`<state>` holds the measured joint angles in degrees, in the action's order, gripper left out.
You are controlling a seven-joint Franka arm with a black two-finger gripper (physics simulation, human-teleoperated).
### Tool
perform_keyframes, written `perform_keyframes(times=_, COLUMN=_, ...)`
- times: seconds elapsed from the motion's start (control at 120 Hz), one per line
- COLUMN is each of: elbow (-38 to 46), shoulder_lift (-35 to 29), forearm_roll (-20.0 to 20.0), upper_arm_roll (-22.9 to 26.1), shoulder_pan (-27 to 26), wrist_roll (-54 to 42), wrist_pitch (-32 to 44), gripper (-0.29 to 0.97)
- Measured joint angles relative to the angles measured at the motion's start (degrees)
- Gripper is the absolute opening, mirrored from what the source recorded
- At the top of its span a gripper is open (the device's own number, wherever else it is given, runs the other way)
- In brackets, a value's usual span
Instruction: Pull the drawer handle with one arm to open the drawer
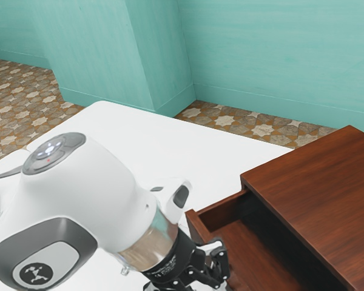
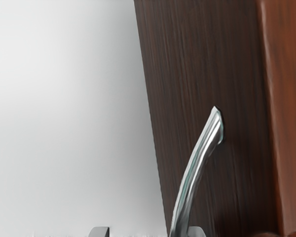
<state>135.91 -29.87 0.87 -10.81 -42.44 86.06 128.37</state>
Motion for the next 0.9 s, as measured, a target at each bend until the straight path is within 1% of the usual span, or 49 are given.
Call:
perform_keyframes(times=0.583, elbow=2.46, shoulder_lift=-2.78, forearm_roll=1.12, upper_arm_roll=-0.33, shoulder_pan=-0.58, wrist_roll=0.25, wrist_pitch=-0.02, gripper=0.13)
perform_keyframes(times=0.9, elbow=5.23, shoulder_lift=-6.31, forearm_roll=2.32, upper_arm_roll=-0.36, shoulder_pan=-1.32, wrist_roll=0.99, wrist_pitch=0.05, gripper=0.13)
